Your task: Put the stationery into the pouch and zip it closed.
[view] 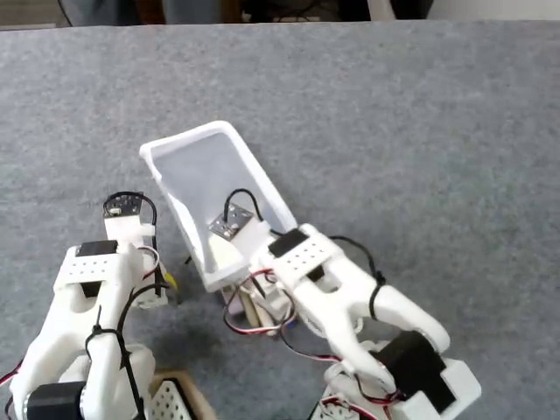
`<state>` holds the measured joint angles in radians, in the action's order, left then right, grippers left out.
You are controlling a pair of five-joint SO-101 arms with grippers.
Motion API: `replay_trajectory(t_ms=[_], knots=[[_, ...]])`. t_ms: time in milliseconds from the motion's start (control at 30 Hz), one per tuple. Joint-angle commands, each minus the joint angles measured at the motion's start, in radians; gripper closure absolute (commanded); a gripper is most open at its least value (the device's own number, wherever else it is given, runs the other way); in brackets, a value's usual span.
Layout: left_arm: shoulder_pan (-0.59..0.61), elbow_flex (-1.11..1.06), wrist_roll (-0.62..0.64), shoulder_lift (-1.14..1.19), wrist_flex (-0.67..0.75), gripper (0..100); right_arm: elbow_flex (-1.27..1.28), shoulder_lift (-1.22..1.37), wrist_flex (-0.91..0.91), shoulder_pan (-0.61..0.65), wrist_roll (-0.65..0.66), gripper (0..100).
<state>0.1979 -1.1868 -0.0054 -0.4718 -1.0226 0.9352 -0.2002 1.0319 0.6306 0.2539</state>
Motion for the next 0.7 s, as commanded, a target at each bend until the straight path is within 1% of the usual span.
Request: replay_trajectory(t_ms=[0,100,200,333,500,667], knots=[[0.025,0.03,0.009,0.009,0.023,79,-0.071,-0.002,0.049,0.018,-0.002,98.7],[0.025,0.03,0.011,0.009,0.025,79,-0.122,-0.041,0.12,0.018,0.0,98.7],[0.025,0.028,0.011,0.009,0.026,79,-0.171,-0.145,0.203,0.018,0.002,98.7],[0.027,0.054,0.006,0.008,-0.002,79,-0.219,-0.312,0.318,0.018,0.089,98.7],[0.018,0.283,0.008,0.008,-0.273,79,-0.294,-0.44,0.445,0.018,0.15,98.7],[0.008,0.529,0.012,0.008,-0.465,79,-0.423,-0.446,0.477,0.017,0.146,98.7]])
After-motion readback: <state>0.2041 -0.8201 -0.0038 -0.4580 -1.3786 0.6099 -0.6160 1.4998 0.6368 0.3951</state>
